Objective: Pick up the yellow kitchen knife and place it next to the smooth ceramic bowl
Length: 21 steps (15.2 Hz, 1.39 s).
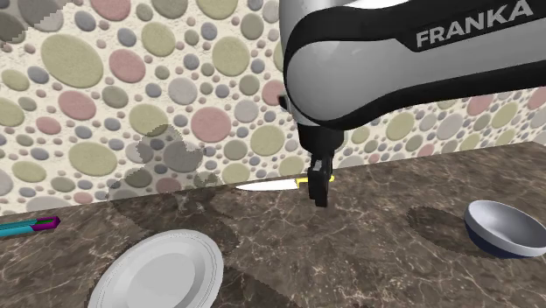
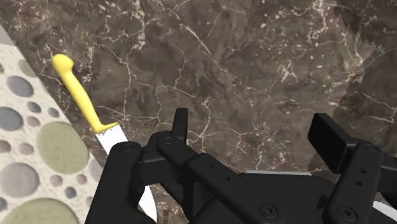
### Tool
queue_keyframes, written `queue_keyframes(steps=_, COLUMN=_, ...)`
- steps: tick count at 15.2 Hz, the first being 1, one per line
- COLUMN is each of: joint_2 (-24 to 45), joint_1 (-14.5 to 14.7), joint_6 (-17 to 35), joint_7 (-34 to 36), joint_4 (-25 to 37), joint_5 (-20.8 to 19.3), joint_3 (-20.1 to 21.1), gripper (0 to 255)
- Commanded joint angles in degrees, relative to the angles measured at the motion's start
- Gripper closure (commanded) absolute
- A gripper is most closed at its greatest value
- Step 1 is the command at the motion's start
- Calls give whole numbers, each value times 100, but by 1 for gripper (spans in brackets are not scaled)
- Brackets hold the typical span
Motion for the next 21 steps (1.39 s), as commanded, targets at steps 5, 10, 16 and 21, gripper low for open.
queue_keyframes(steps=5, joint_2=1456, joint_1=-77, joint_6=155, joint_7=-926, joint_4=1028, joint_5=-239, joint_3=-208, gripper=0)
queue_keyframes(steps=10, joint_2=2681, joint_1=-196, joint_6=222, joint_7=-1599, joint_4=2006, joint_5=-396, joint_3=-262, gripper=0)
queue_keyframes(steps=16, joint_2=4194, joint_1=-382, joint_6=153, joint_7=-2343, joint_4=3428, joint_5=-596, joint_3=-251, gripper=0)
queue_keyframes(steps=21, joint_2=4919, joint_1=-506, joint_6=195, joint_7=-2653, joint_4=4071, joint_5=-702, joint_3=-247, gripper=0)
